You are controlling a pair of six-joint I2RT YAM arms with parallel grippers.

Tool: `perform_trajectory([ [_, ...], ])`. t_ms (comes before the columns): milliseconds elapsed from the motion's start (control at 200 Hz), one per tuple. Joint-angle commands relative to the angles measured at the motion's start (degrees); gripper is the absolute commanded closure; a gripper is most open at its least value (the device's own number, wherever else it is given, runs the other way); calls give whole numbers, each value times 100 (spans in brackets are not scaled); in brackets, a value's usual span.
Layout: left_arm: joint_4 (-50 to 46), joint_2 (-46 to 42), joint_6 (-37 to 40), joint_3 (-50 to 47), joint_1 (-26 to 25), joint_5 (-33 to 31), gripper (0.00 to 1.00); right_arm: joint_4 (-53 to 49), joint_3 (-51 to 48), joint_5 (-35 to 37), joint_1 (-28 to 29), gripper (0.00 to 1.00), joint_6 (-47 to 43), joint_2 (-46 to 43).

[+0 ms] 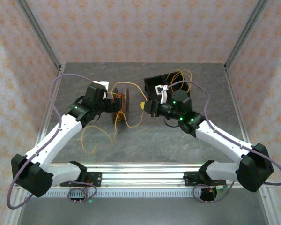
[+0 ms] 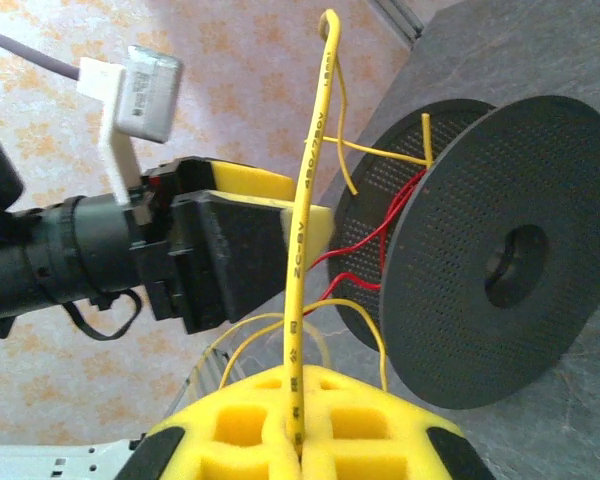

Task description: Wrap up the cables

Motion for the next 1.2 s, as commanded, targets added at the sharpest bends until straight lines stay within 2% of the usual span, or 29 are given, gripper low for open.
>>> perform_trajectory([
  [0,-238,-269,45,29,85,-143,1,-229,225,127,36,100,-147,-284],
  [370,-473,193,-239,482,178,-347,1,-536,176,176,36,100,-60,-428],
  [440,-523,296,-273,569,179,-381,1,-434,152,135,44,100,2,-415],
  [696,-477,560,-78,609,176,-255,12,-77,170,-38,36,100,201,-246],
  [1196,-255,505,-39,422,210,-17,13,694,95,-764,54,100,730,-160],
])
